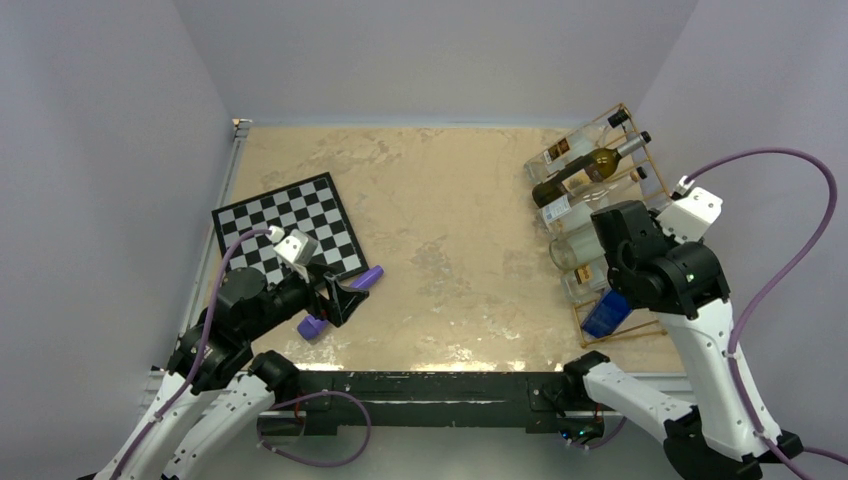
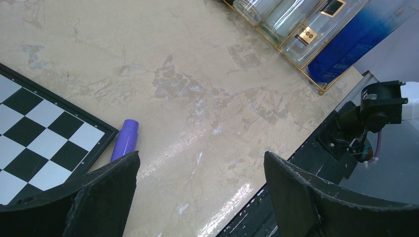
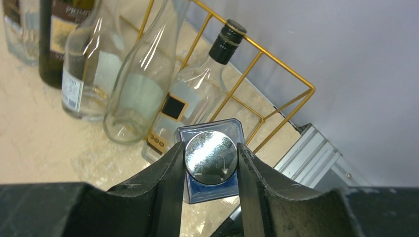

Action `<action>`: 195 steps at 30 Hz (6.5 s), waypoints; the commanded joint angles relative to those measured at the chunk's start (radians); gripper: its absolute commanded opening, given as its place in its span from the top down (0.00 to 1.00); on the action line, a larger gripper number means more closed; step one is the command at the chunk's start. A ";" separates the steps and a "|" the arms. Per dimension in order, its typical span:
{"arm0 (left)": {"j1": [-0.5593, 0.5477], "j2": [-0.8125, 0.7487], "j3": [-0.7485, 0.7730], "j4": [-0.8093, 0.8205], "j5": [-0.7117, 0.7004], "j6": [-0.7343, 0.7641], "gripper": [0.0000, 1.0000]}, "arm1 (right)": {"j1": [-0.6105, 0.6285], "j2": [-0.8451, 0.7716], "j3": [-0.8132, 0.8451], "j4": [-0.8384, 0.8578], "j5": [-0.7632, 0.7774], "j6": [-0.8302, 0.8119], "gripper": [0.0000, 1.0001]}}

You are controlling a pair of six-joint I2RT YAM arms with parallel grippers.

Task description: Take the wine bottle off the wine rack

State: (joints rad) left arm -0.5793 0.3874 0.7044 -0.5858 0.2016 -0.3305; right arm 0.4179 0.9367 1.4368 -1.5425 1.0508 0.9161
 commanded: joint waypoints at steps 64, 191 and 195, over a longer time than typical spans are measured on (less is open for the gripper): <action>-0.005 -0.010 0.027 -0.009 -0.082 0.001 0.01 | 0.578 0.317 0.115 0.930 -0.533 -0.555 1.00; 0.234 1.390 1.014 0.526 -0.369 0.152 0.23 | 0.578 -0.210 -0.121 0.685 -0.661 -0.601 0.01; 0.234 1.329 1.008 0.509 -0.358 0.169 0.01 | 0.578 -0.209 -0.127 0.657 -0.612 -0.539 0.01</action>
State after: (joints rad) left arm -0.3527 1.8339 1.6817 -0.1616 -0.1776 -0.1699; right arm 0.9928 0.7269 1.2907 -0.8711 0.3828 0.3115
